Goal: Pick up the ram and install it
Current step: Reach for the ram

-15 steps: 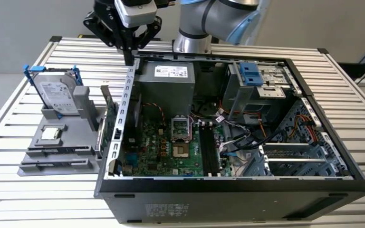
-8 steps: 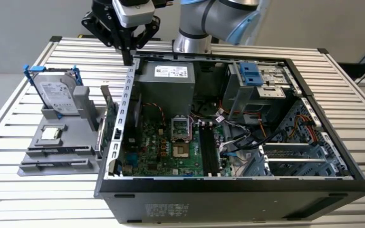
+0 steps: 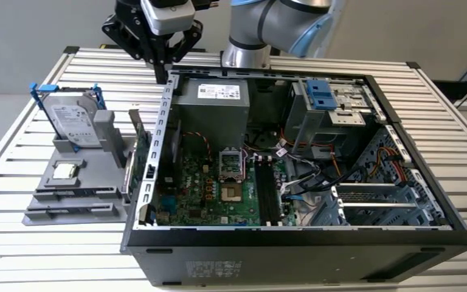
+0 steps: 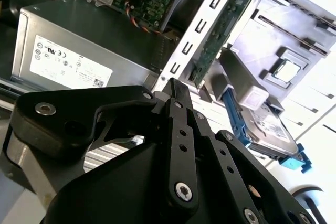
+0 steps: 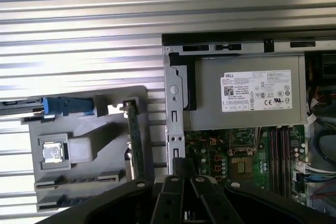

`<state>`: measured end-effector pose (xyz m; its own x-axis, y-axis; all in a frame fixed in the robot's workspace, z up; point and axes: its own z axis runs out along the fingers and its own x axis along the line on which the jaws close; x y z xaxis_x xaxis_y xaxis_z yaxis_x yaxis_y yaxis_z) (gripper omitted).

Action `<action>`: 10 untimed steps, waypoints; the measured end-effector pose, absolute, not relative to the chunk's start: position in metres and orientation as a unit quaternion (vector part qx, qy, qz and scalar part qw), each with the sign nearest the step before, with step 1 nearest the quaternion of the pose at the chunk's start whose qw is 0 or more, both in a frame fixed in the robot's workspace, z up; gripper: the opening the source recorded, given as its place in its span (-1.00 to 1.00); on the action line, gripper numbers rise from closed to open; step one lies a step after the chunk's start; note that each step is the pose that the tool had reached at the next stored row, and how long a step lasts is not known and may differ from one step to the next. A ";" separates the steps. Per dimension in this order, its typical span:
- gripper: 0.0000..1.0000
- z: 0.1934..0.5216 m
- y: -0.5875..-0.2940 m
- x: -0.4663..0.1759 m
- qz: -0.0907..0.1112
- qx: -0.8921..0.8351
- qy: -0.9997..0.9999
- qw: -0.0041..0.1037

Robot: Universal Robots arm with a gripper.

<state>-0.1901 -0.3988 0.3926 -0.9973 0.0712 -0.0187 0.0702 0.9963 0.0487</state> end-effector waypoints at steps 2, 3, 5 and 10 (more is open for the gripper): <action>-1.00 0.393 -0.399 -0.191 0.024 0.035 0.999 0.010; -1.00 0.393 -0.399 -0.191 0.024 0.035 0.999 0.010; -1.00 0.393 -0.399 -0.192 0.024 0.035 0.999 0.010; -1.00 0.393 -0.399 -0.193 0.024 0.035 0.999 0.010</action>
<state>-0.1933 -0.3988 0.3926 -0.9973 0.0712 -0.0188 0.0702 0.9963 0.0487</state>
